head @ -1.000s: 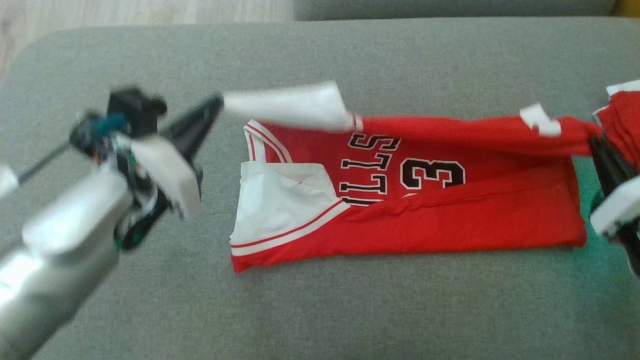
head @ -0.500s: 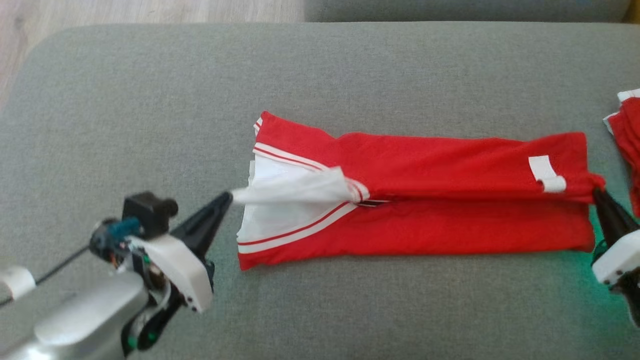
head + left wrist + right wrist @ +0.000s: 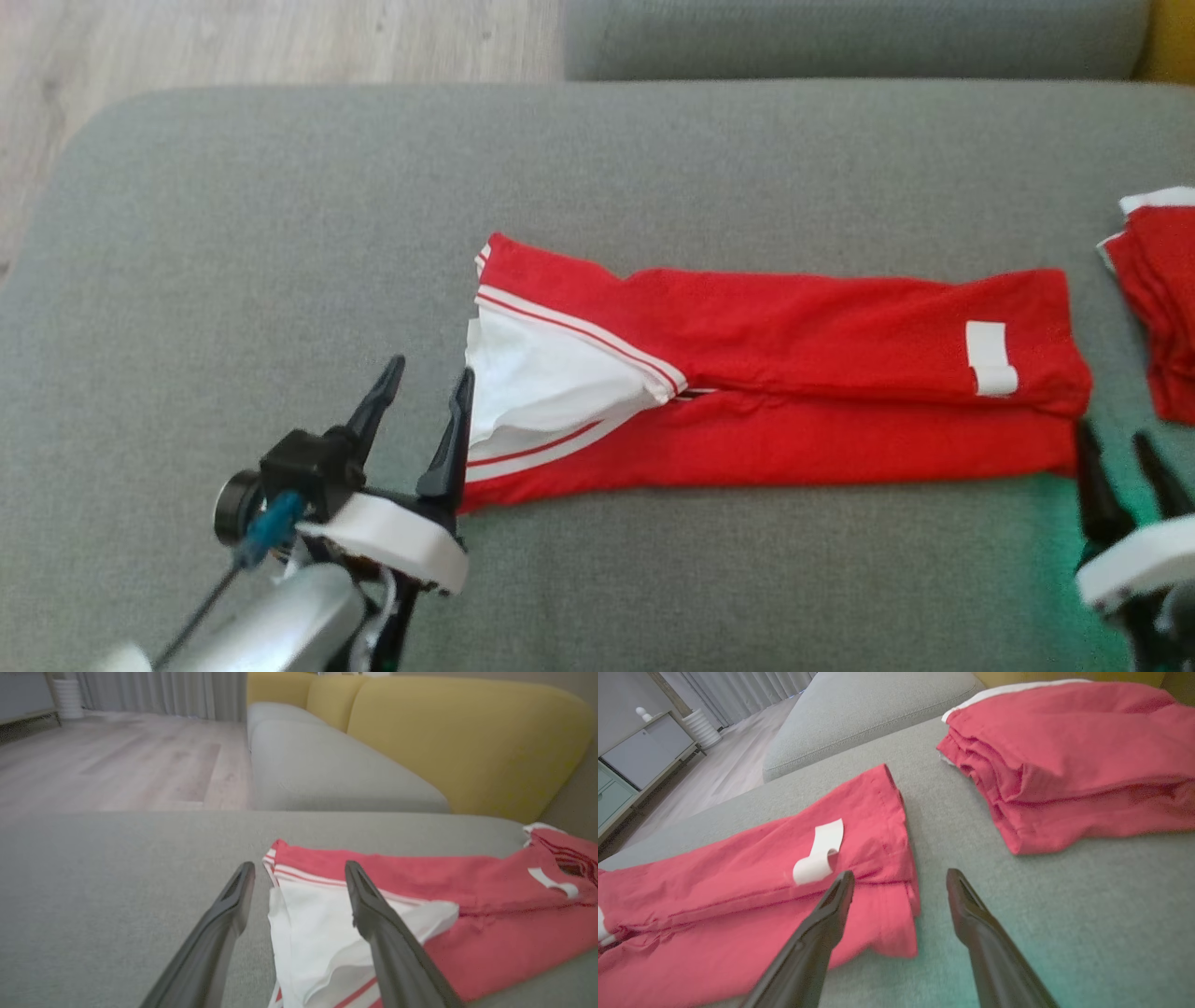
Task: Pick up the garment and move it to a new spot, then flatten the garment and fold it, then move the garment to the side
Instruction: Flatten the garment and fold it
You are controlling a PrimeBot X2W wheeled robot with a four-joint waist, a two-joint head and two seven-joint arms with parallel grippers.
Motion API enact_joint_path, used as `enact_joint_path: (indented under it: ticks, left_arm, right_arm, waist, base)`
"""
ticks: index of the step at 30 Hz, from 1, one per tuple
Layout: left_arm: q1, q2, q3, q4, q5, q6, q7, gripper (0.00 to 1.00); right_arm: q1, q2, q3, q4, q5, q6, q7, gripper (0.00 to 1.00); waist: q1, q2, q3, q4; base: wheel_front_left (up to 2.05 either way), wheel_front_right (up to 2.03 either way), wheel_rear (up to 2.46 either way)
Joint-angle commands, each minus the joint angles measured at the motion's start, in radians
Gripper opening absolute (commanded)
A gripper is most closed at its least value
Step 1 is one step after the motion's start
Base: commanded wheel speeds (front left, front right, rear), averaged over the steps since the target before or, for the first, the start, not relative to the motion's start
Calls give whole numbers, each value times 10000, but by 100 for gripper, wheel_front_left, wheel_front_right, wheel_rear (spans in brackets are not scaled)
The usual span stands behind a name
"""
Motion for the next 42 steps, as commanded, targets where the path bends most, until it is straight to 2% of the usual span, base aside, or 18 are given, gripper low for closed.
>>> enact_joint_path:
  ticks: [1,5,8,14,18,20,25,26,27,28,29,33,42]
  left_arm:
    - [227,-87,1180,-594,594,185,-120,100]
    - [1856,-1089,3264,-1692,2737,532,-123,100]
    - [2879,-1773,4059,-2146,4200,566,-124,100]
    - [3971,-2704,4691,-2456,6350,457,-124,100]
    - [4182,-2973,4847,-2528,7132,398,-125,100]
    - [4317,-3126,4958,-2570,7674,307,-125,100]
    - [4421,-3187,5115,-2461,8201,101,-125,100]
    - [4435,-3189,5144,-2427,8271,72,-125,100]
    - [4452,-3200,5178,-2406,8319,41,-125,100]
    - [4471,-3203,5205,-2374,8356,-5,-125,100]
    - [4486,-3193,5214,-2332,8394,-71,-125,100]
    - [4576,-3233,5323,-2252,8487,-194,-125,100]
    - [4814,-3241,5515,-1981,8808,-149,-126,100]
  right_arm:
    - [141,-30,48,-429,-144,37,-128,100]
    - [381,334,-278,-511,-473,37,-70,100]
    - [263,518,-664,-297,-831,37,2,100]
    - [-462,918,-1749,677,-1701,37,196,100]
    - [-874,1066,-2228,1301,-2177,37,322,100]
    - [-1224,1144,-2687,2020,-2716,37,374,100]
    - [-1672,1371,-3085,3206,-3425,37,736,100]
    - [-1749,1432,-3071,3383,-3447,37,847,73]
    - [-1823,1482,-3036,3521,-3430,37,938,32]
    - [-1891,1508,-2975,3604,-3391,37,976,7]
    - [-1940,1519,-2910,3645,-3338,37,946,0]
    - [-1945,1378,-2722,3553,-3157,37,532,0]
    - [-1439,133,-2725,2704,-2258,37,377,0]
  waist:
    - [0,0,-251,18]
    - [0,0,-539,195]
    - [0,0,-709,448]
    - [0,0,-837,1002]
    - [0,0,-811,1265]
    - [0,0,-799,1453]
    - [0,0,-800,1571]
    - [0,0,-802,1572]
    - [0,0,-805,1566]
    - [0,0,-812,1552]
    - [0,0,-823,1531]
    - [0,0,-898,1396]
    - [0,0,-1064,997]
  base:
    - [0,0,0]
    - [0,0,0]
    - [0,0,0]
    - [0,0,0]
    - [0,0,0]
    - [0,0,0]
    - [0,0,0]
    - [0,0,0]
    - [0,0,0]
    - [0,0,0]
    - [0,0,0]
    - [0,0,0]
    - [0,0,0]
